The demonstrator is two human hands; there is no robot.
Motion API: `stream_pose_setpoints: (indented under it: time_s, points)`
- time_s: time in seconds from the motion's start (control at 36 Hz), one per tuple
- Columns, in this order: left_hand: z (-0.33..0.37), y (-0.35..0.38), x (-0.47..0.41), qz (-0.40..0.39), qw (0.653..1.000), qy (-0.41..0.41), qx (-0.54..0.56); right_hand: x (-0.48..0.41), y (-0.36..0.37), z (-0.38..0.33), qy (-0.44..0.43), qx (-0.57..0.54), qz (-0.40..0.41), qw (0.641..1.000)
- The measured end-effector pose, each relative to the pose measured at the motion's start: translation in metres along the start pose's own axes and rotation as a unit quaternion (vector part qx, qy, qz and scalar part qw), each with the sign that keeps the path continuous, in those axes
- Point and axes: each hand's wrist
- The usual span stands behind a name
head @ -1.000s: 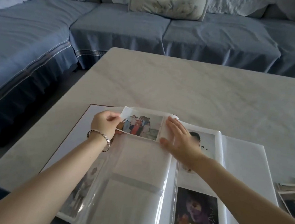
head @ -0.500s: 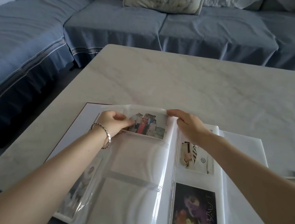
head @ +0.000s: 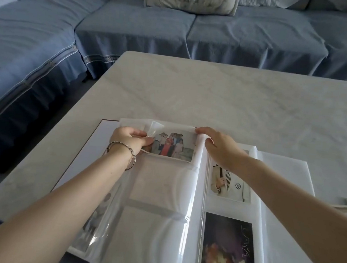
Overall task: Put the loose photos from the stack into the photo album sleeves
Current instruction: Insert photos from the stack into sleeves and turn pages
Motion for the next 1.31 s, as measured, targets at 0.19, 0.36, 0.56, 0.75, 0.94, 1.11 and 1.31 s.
stream_pose_setpoints:
  time_s: [0.19,0.36,0.56,0.75,0.94,1.11,1.31]
  points:
    - [0.009,-0.006,0.001,-0.026,0.999,0.021,-0.004,-0.002,-0.002,-0.001,-0.014,-0.001,0.027,1.000]
    - [0.013,-0.007,0.006,-0.036,0.999,0.038,0.010,-0.007,-0.003,0.002,0.003,0.024,-0.012,1.000]
    - [0.014,-0.009,0.006,-0.060,0.998,-0.023,-0.010,-0.008,-0.003,0.002,0.016,0.019,-0.008,1.000]
    - [0.013,-0.007,-0.001,-0.058,0.996,-0.064,0.002,-0.010,-0.008,0.000,0.025,0.021,-0.021,0.999]
    - [0.010,-0.007,-0.003,-0.057,0.996,-0.069,0.014,-0.009,-0.010,-0.002,0.023,0.049,-0.024,0.998]
    - [0.008,-0.008,-0.002,-0.050,0.997,-0.061,0.017,-0.007,-0.011,-0.002,0.028,0.038,-0.030,0.998]
    - [0.000,-0.003,0.001,-0.009,1.000,-0.009,0.024,-0.007,-0.011,-0.001,0.027,0.027,-0.027,0.999]
Point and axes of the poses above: each hand's wrist, its own x-axis away from the middle knuckle, its own y-axis out of the palm, z = x × y, and after that the axes turned 6 degrees about x, right-handed
